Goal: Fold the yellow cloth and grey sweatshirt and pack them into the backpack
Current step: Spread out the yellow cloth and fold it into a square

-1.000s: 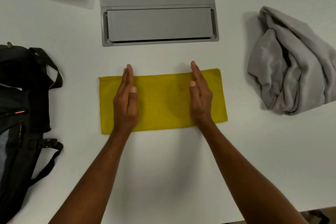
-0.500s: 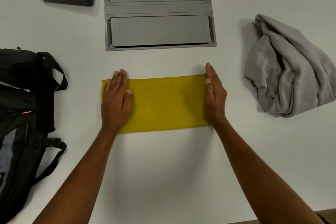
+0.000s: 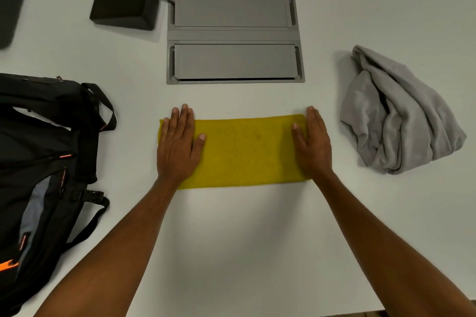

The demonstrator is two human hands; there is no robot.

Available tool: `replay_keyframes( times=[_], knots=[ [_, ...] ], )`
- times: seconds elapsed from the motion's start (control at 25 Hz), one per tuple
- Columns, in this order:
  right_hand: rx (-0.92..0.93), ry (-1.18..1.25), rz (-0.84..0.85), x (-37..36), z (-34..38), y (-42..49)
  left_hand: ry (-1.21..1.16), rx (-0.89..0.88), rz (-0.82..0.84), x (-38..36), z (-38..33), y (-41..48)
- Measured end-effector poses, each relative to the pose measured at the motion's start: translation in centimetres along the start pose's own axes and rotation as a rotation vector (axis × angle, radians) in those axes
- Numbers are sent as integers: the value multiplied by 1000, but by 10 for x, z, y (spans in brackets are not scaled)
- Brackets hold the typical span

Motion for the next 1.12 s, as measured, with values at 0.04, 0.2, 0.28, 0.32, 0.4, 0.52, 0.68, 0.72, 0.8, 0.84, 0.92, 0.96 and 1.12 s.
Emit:
replay_keyframes(
  times=[0.04, 0.2, 0.28, 0.32, 0.4, 0.52, 0.68, 0.72, 0.8, 0.84, 0.92, 0.96, 1.12],
  knots=[
    [-42, -26, -24, 6, -8, -3, -52, 26, -8, 2, 2, 1],
    [-30, -111, -108, 31, -16, -5, -212, 71, -136, 14, -30, 0],
    [20, -154, -98, 39, -7, 11, -247, -9, -229, 15, -81, -7],
    [27, -167, -83, 41, -2, 20, -280, -42, -252, 13, -110, -10],
    [6, -189, -31, 41, 5, 39, -338, -65, -240, 1, -166, -14],
    [-6, -266, 14, 38, 12, 58, -326, -31, -126, -26, -233, -20],
    [-23, -312, 46, 36, 22, 65, -220, -29, 17, -63, -270, -34],
    [-24, -328, 52, 35, 23, 65, -185, -22, 59, -71, -272, -37],
    [-20, -361, 62, 33, 27, 66, -122, -1, 152, -84, -273, -45],
    [-25, -372, 72, 32, 28, 66, -125, 20, 189, -88, -274, -48],
    [-49, -384, 103, 29, 26, 66, -212, 123, 172, -86, -258, -44],
    [-54, -389, 114, 28, 25, 65, -290, 193, 164, -86, -246, -42],
    [-30, -352, 128, 32, 27, 62, -487, 380, 68, -80, -218, -39]
  ],
)
Point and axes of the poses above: each hand's wrist, its own y-axis towards the middle knuckle, its own x-axis out of the back of the hand, z = x × y, the point moved 10 cm from there along y, towards the middle knuckle, and after that the axes turned 5 degrees about -x, right-handed, at the moved point
